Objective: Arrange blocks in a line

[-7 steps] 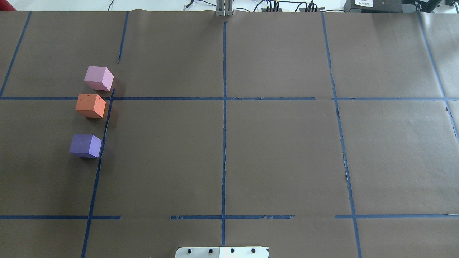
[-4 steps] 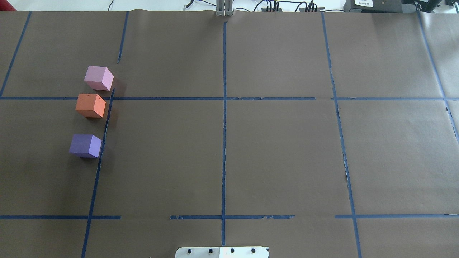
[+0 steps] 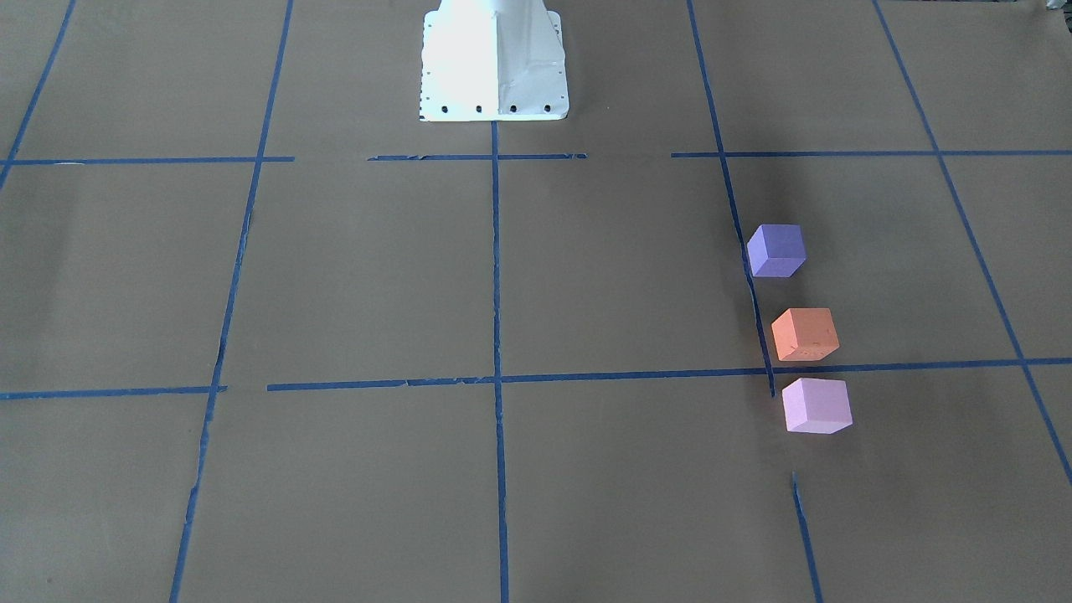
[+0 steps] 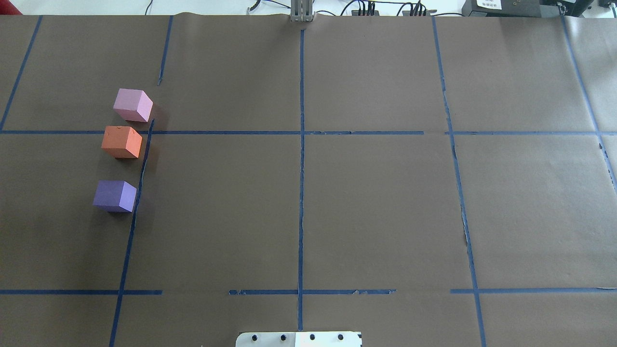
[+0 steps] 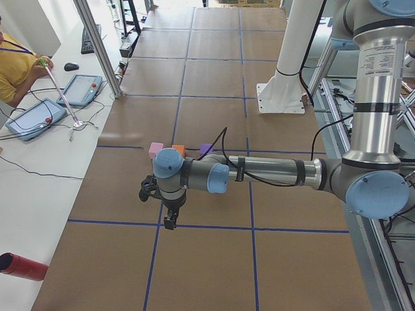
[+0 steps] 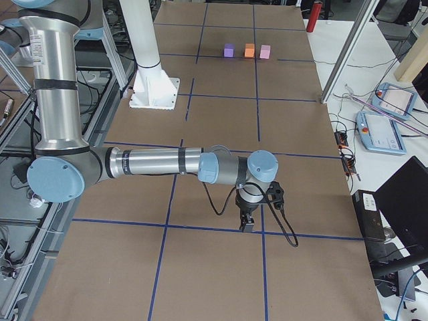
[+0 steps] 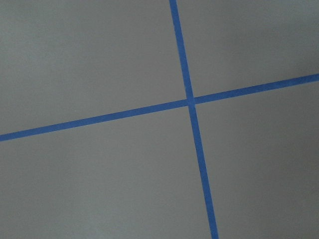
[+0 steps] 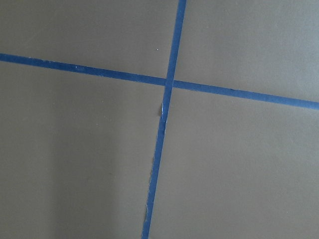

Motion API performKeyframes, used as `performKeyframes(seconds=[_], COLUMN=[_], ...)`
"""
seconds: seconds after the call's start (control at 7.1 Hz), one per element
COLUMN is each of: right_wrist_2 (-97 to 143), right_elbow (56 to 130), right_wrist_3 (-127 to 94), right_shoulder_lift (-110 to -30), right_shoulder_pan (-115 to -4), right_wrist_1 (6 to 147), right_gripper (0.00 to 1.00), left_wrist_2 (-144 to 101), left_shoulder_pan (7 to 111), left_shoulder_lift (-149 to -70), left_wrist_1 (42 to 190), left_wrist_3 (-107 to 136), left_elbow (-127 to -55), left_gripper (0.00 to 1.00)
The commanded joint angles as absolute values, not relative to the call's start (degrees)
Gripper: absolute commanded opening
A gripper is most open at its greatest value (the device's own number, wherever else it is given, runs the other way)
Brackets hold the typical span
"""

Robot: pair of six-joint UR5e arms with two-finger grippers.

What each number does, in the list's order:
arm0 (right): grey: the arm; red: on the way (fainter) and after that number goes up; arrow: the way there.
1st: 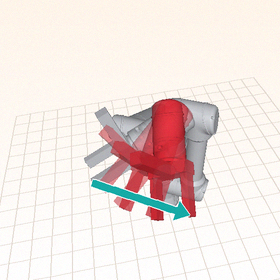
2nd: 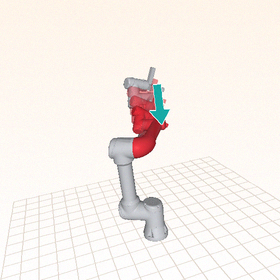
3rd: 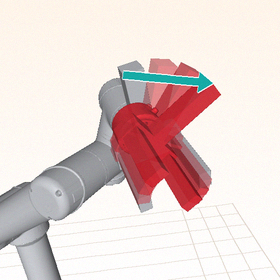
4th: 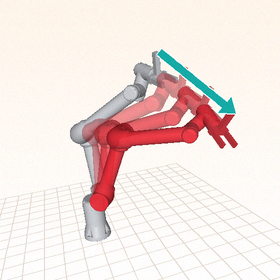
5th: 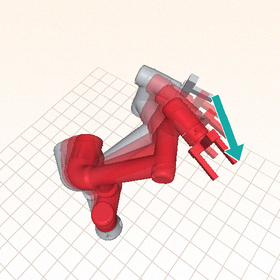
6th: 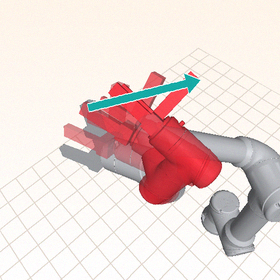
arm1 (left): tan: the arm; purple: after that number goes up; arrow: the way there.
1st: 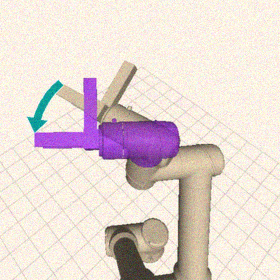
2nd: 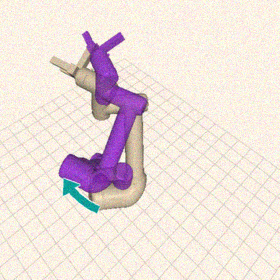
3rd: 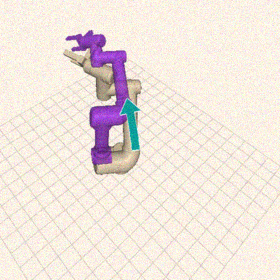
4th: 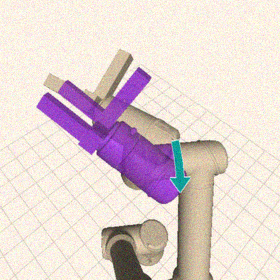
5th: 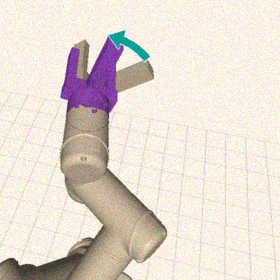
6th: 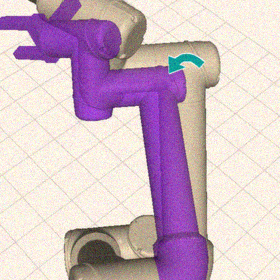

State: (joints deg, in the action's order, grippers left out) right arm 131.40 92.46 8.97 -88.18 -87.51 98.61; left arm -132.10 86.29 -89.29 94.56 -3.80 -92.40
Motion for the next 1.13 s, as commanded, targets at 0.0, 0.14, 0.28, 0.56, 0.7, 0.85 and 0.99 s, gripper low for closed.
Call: performKeyframes(seconds=[0.0, 0.14, 0.28, 0.56, 0.7, 0.85, 0.99], right_wrist_2=[131.4, 131.4, 131.4, 131.4, 131.4, 131.4, 131.4], right_elbow=[92.5, 92.5, 92.5, 92.5, 92.5, 92.5, 92.5], right_wrist_3=[9.0, 9.0, 9.0, 9.0, 9.0, 9.0, 9.0], right_shoulder_lift=[-88.2, -88.2, -88.2, -88.2, -88.2, -88.2, -88.2], right_shoulder_pan=[-87.5, -87.5, -87.5, -87.5, -87.5, -87.5, -87.5], right_wrist_1=[98.6, 98.6, 98.6, 98.6, 98.6, 98.6, 98.6], right_gripper=[1.00, 1.00, 1.00, 1.00, 1.00, 1.00, 1.00], left_wrist_2=[-131.7, -131.7, -132.2, -132.2, -132.2, -132.3, -132.3], left_shoulder_pan=[86.2, 86.2, 86.2, 86.2, 86.2, 86.2, 86.2], left_shoulder_lift=[-89.4, -89.6, -89.7, -89.7, -89.8, -89.8, -89.9], left_wrist_1=[94.6, 94.7, 94.7, 94.7, 94.7, 94.7, 94.7], left_wrist_3=[-3.9, -3.4, -3.3, -3.3, -3.3, -3.3, -3.3], left_elbow=[-92.6, -93.0, -93.0, -92.9, -92.9, -92.9, -92.9], left_gripper=[1.00, 1.00, 1.00, 1.00, 1.00, 1.00, 1.00])
